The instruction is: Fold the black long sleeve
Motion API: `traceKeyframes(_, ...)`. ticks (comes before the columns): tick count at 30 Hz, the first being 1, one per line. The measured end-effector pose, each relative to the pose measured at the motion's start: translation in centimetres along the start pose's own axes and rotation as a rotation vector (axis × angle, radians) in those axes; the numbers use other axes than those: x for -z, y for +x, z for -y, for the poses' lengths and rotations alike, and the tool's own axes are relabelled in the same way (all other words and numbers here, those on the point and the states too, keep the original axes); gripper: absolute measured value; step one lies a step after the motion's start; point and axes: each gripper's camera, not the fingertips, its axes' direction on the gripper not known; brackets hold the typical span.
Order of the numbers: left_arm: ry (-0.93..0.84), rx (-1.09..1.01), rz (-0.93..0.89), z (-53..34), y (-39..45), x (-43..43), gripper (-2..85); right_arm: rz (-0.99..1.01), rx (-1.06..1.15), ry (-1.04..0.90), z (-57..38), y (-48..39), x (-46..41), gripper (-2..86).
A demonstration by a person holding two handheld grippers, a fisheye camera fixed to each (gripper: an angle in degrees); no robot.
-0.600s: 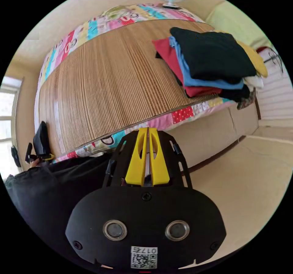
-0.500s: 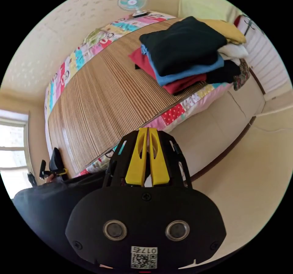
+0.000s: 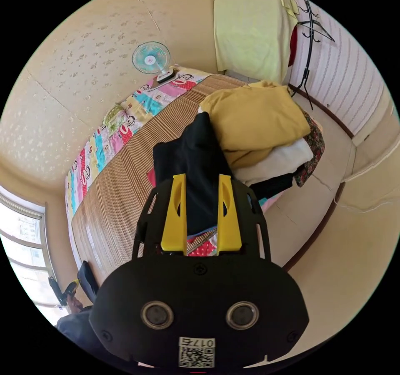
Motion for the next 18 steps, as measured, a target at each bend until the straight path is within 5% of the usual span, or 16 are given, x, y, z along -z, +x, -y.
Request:
traceKeyframes(3,0.039,-0.025,-0.05,-1.8,0.3,0.9,0.6,0.033,-0.038,-0.095,-0.2,-0.6,-2.0,4.7)
traceKeyframes(6,0.055,-0.054,-0.156,-2.7,0.0,2.3,3.3,0.395,0.085,0.074,-2.2,-3.7,2.7,3.2)
traceKeyframes(18,-0.069,-0.131,-0.895,3.8,5.0,1.0,13.5,1.148,1.005,0.378,-21.3,-24.0,24.3,2.0)
